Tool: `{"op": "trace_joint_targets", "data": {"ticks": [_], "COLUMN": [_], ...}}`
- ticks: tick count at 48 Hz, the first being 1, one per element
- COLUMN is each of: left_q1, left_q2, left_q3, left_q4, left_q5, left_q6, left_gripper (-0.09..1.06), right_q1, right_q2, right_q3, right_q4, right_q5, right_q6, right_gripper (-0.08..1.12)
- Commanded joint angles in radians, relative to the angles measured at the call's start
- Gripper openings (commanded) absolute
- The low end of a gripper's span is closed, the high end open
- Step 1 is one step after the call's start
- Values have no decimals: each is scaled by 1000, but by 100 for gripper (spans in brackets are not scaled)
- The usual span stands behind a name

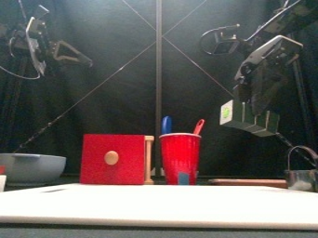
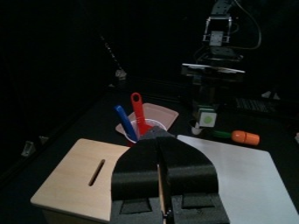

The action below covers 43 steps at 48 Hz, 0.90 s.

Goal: Place sushi on board then cut the sushi with the knife then place the pieces on the plate
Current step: Place the sushi on the board

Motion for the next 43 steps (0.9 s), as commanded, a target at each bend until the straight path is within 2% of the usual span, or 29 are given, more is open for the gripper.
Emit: {"op": "trace_joint_targets", "data": {"ticks": [1, 17, 24, 35, 38, 43], "left_q1": [5, 5, 15, 49, 64, 71], "left_q2": [3, 3, 5, 5, 6, 6], "left_q3": [-25, -26, -44, -54, -54, -51], "left_q4": [5, 5, 5, 0, -9, -35], "left_q5": [-9, -11, -11, -11, -11, -11], "left_q6": [2, 0, 2, -3, -8, -6], "left_gripper": [4, 4, 4, 4, 4, 4], "right_q1": [52, 127, 158, 209, 222, 252], "right_q2": [25, 204, 262, 367, 391, 434], "right_q3": [-44, -147, -184, -253, -264, -284], "right_q4": [-5, 100, 120, 46, 12, -71], "right_q5": [-14, -78, -106, -129, -124, -94], "right_q6": [126, 638, 876, 1249, 1358, 1586], "right_gripper": [65, 65, 65, 65, 65, 65]}}
